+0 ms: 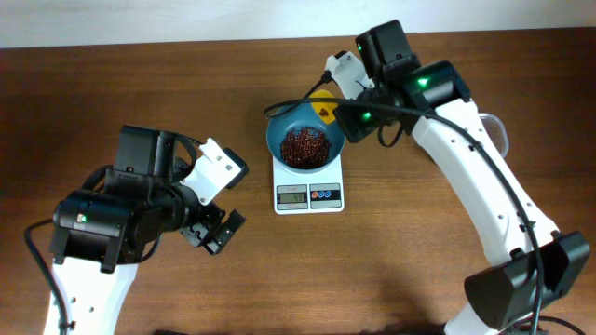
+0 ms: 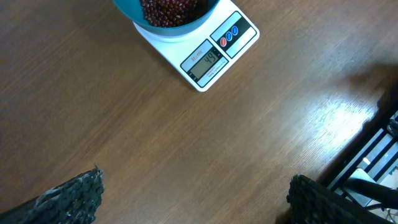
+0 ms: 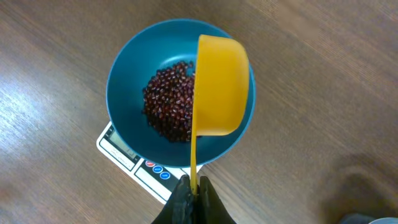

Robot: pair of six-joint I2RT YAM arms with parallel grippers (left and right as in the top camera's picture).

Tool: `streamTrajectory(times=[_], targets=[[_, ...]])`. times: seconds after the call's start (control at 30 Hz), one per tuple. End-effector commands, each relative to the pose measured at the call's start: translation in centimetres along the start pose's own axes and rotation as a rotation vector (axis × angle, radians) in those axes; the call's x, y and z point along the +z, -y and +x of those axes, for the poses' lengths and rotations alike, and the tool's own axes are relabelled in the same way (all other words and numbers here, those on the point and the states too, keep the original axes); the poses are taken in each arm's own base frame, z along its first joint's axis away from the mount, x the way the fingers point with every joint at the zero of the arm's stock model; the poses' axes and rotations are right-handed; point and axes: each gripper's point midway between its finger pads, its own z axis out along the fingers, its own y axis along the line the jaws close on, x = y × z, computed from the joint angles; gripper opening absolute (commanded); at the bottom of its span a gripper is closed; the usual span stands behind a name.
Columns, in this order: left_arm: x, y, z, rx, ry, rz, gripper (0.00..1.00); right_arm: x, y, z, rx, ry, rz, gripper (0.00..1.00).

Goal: Scoop item into bowl and weigh 50g on scale
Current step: 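Carry the filled scoop left with the right gripper over the teal bowl, then tilt the scoop with the right gripper to pour beans into the bowl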

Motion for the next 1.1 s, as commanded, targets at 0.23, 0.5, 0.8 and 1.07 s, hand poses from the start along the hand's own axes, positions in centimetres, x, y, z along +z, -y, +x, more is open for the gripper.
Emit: streamTrajectory(times=[0.23,0.5,0.8,1.07], targets=[[-0.5,0.0,-0.5,0.018,0.024,-0.002,0.99,0.3,0.2,-0.5,-0.007,-0.002,0.026,0.04],[-0.5,0.0,-0.5,0.018,0.024,-0.002,0.99,0.3,-0.3,-0.8,-0.021,-0.007,0.038,0.04],[-0.5,0.0,-0.5,0.018,0.024,-0.002,0.99,0.3,-0.3,-0.9,-0.021,-0.006,0.038,0.04],[-0.5,0.0,-0.5,0.018,0.024,-0.002,0.99,-0.3,-0.3,-1.5,-0.024,0.016,0.042,0.04]])
